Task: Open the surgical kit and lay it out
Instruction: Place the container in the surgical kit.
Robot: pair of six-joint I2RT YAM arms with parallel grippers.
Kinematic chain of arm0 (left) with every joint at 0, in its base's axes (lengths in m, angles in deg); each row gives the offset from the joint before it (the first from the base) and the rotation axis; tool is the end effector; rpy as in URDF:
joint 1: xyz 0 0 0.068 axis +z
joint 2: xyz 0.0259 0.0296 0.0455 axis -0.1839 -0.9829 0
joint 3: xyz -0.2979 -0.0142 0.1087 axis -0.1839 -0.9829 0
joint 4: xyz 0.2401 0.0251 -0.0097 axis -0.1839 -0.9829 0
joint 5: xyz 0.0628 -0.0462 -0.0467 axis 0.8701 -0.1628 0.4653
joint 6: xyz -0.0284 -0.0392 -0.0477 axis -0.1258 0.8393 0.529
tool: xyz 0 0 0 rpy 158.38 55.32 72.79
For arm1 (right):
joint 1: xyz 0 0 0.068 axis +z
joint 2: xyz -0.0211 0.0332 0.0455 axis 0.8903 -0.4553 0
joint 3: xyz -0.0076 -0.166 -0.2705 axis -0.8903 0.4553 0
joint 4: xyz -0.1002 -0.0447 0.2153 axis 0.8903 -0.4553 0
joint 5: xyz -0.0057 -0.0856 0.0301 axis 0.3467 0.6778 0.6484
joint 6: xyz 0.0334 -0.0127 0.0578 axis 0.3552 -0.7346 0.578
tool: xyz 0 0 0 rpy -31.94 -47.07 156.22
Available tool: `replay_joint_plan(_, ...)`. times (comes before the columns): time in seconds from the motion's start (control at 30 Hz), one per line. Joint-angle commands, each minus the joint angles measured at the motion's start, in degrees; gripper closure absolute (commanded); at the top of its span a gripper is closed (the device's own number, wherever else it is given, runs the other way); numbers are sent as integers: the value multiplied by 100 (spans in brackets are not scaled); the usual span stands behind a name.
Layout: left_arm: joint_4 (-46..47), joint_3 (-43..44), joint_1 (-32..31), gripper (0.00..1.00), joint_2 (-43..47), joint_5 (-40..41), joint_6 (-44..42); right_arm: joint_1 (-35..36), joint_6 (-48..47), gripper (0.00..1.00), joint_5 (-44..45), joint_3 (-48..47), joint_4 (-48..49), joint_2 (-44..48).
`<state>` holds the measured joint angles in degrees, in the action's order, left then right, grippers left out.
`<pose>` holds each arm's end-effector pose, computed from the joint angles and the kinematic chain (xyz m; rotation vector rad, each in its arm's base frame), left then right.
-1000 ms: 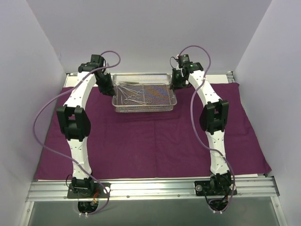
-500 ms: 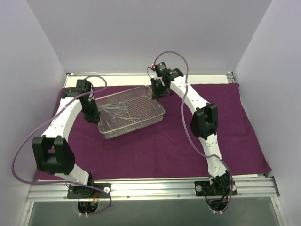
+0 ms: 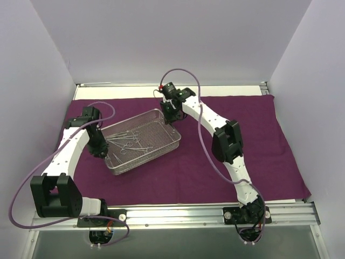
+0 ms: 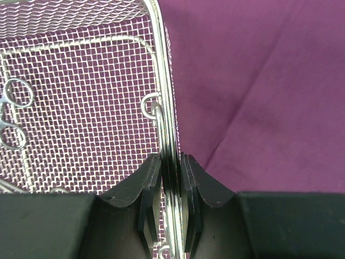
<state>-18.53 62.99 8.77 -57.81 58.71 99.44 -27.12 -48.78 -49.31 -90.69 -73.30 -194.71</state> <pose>0.2206 -0.0018 0.3039 -0.6769 2.7940 0.0365 0.4429 0.3296 0.2740 -0.5209 2.4060 0.5847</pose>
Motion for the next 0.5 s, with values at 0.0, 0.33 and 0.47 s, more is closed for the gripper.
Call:
replay_joint_plan(0.0,423,17,-108,98,83,-831,255,490,260,100,-553,111,567,315)
replay_joint_plan(0.33,343,-563,419,47,-129,-1191,510,508,277,100,-658,806,751,358)
replay_joint_plan(0.47,308,-573,639,30,-23,-1323,405,508,277,89,-641,973,760,437)
